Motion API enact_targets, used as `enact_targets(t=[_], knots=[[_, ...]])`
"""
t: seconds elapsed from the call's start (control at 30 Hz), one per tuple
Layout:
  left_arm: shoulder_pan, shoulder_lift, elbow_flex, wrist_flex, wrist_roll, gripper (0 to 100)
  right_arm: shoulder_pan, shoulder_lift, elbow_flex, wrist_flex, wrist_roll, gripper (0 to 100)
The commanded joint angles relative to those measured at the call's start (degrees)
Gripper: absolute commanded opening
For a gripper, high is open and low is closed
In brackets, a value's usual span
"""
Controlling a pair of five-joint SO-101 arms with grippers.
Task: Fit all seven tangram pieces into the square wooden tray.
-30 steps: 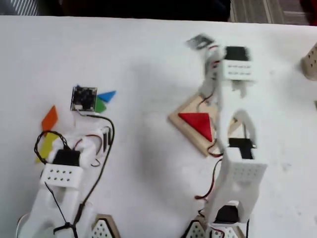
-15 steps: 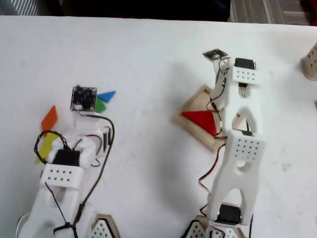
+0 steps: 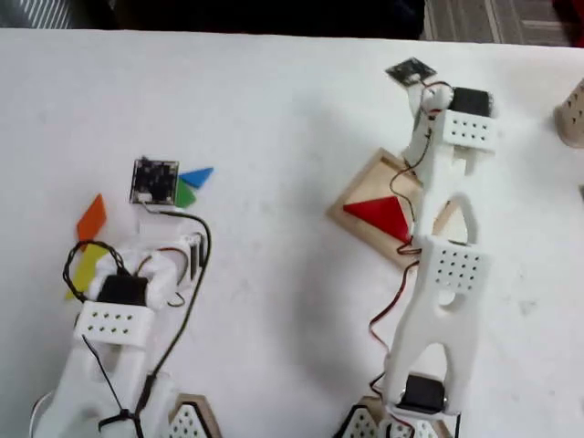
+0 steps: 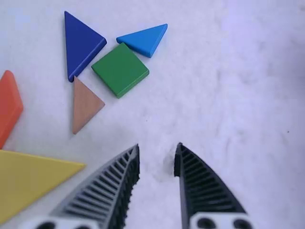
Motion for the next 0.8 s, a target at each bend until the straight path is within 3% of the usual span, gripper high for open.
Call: enact_targets(t=[0.0, 0.2, 0.3, 0.43, 0.47, 0.77], knots=[[-0.4, -0.2, -0.4, -1.2, -0.7, 14, 1.9, 2.7, -2.2, -2.6, 5.4, 14.6], [-0.1, -0.2, -0.4, -1.2, -0.7, 14, 4.5, 11.7, -8.0, -8.0, 7.0, 14.5], [-0.3, -0.2, -0.4, -1.2, -0.7, 14, 4.3, 14.8, -10.0, -5.1, 9.1, 12.8], [-0.3, -0.2, -0.4, -1.2, -0.7, 14, 3.8, 16.6, -13.6, 1.4, 12.7, 1.0], [-0.3, -0.2, -0.4, -1.2, -0.7, 14, 3.6, 16.6, -13.9, 1.8, 12.1, 1.9], [-0.4, -0.2, -0.4, -1.2, -0.7, 14, 2.7, 14.3, -6.2, 2.0, -16.3, 1.8]])
